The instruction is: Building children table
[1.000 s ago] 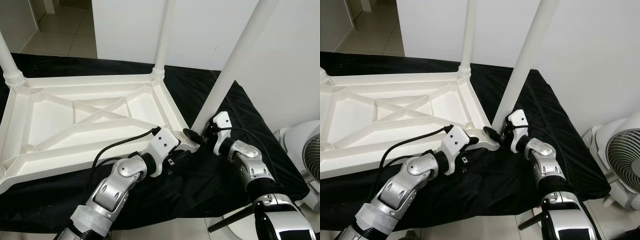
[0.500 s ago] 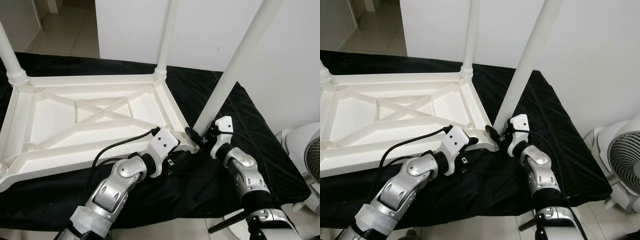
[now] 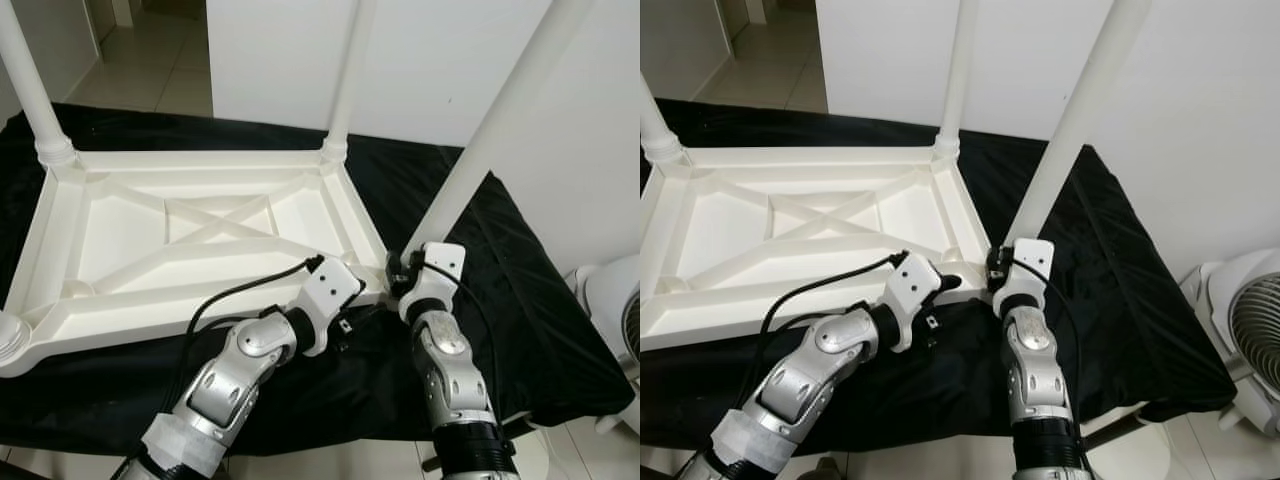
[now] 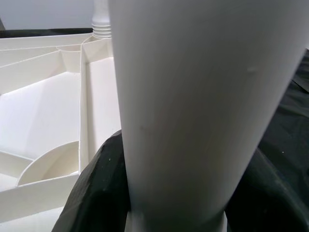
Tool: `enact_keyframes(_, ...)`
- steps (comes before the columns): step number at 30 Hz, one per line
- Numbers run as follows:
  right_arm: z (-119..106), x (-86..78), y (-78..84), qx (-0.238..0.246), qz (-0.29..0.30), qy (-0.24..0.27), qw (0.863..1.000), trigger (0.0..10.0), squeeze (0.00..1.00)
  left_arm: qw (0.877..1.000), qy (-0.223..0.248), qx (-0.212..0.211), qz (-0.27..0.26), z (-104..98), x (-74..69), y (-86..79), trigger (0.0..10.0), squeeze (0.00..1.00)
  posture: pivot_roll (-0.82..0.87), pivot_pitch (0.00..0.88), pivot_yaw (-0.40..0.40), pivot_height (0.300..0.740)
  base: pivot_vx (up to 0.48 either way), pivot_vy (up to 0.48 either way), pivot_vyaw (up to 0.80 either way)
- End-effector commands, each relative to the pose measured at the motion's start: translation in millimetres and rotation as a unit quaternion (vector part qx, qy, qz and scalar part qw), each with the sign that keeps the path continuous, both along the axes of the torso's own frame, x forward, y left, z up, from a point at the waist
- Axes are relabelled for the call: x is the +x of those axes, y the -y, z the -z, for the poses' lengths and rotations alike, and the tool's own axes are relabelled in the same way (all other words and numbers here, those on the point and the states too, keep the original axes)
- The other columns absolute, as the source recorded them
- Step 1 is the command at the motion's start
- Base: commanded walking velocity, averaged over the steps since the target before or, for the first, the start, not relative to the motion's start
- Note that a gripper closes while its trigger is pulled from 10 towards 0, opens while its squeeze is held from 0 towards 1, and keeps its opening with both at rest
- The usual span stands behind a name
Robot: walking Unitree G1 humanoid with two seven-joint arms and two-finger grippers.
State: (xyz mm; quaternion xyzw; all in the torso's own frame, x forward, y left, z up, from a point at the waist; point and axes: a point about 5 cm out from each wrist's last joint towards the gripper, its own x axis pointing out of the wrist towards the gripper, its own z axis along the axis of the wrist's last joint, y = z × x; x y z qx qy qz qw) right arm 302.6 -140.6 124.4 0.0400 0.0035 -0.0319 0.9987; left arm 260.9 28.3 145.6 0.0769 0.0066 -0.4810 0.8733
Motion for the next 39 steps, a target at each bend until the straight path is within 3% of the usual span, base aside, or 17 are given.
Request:
enact_keyframes(1,5.3,-8.0,11.9,-0.012,0.033,-0.012,0.999,10.0,0.00,1.000,-0.006,0.004,0.019,1.2,-2.9,5.2,10.0,0.00,0.12,0.000,-0.116,0.740,0.000,0.000,0.00)
enact_keyframes(8,2.3,-9.1,9.6,-0.020,0.016,-0.012,1.000,10.0,0.00,1.000,-0.007,0.003,0.019,1.4,-3.6,5.9,10.0,0.00,0.12,0.000,-0.121,0.740,0.000,0.000,0.00)
enact_keyframes(9,0.9,-8.7,8.6,-0.017,0.007,-0.008,1.000,10.0,1.00,1.000,-0.008,0.002,0.018,1.1,-3.6,6.0,10.0,0.00,0.12,0.000,-0.125,0.740,0.000,0.000,0.00)
enact_keyframes(14,-2.8,-7.0,8.8,-0.014,-0.011,-0.001,1.000,10.0,1.00,1.000,-0.009,0.000,0.015,1.2,-4.1,6.3,10.0,0.00,0.12,0.000,-0.129,0.740,0.000,0.000,0.00)
enact_keyframes(18,-4.3,3.3,9.3,-0.016,-0.137,0.003,0.990,10.0,1.00,1.000,-0.011,-0.003,0.008,1.3,-4.3,4.8,10.0,0.00,0.13,0.000,-0.133,0.740,0.000,0.000,0.00)
enact_keyframes(20,-4.3,3.3,9.3,-0.016,-0.137,0.003,0.990,10.0,1.00,1.000,-0.011,-0.003,0.008,1.3,-4.3,4.8,10.0,0.00,0.13,0.000,-0.133,0.740,0.000,0.000,0.00)
enact_keyframes(21,-4.6,4.9,10.5,-0.023,-0.166,0.003,0.986,10.0,1.00,1.000,-0.012,-0.004,0.007,1.3,-4.1,4.4,10.0,0.00,0.13,0.000,-0.132,0.740,0.000,0.000,0.00)
enact_keyframes(22,-4.1,6.5,13.5,-0.031,-0.192,-0.001,0.981,10.0,0.61,1.000,-0.012,-0.004,0.006,1.1,-4.0,4.1,10.0,0.00,0.13,0.000,-0.124,0.740,0.000,0.000,0.00)
enact_keyframes(23,-4.5,7.7,16.8,-0.041,-0.210,0.000,0.977,10.0,0.00,1.000,-0.012,-0.004,0.006,1.0,-4.1,4.0,10.0,0.00,0.13,0.000,-0.124,0.740,0.000,0.000,0.00)
enact_keyframes(26,-4.9,8.6,19.9,-0.050,-0.226,0.002,0.973,10.0,0.00,1.000,-0.012,-0.004,0.006,0.9,-4.3,3.9,10.0,0.00,0.13,0.000,-0.124,0.740,0.000,0.000,0.00)
enact_keyframes(30,-4.9,14.8,29.1,-0.097,-0.340,-0.002,0.935,10.0,0.00,1.000,-0.011,-0.003,0.010,-1.2,-1.9,3.6,10.0,0.00,0.12,0.000,-0.105,0.740,0.000,0.000,0.00)
enact_keyframes(39,-5.1,28.4,36.5,-0.117,-0.369,-0.005,0.922,10.0,0.00,1.000,-0.008,-0.003,0.004,-3.5,0.1,1.5,10.0,0.00,0.13,0.000,-0.105,0.740,0.000,0.000,0.00)
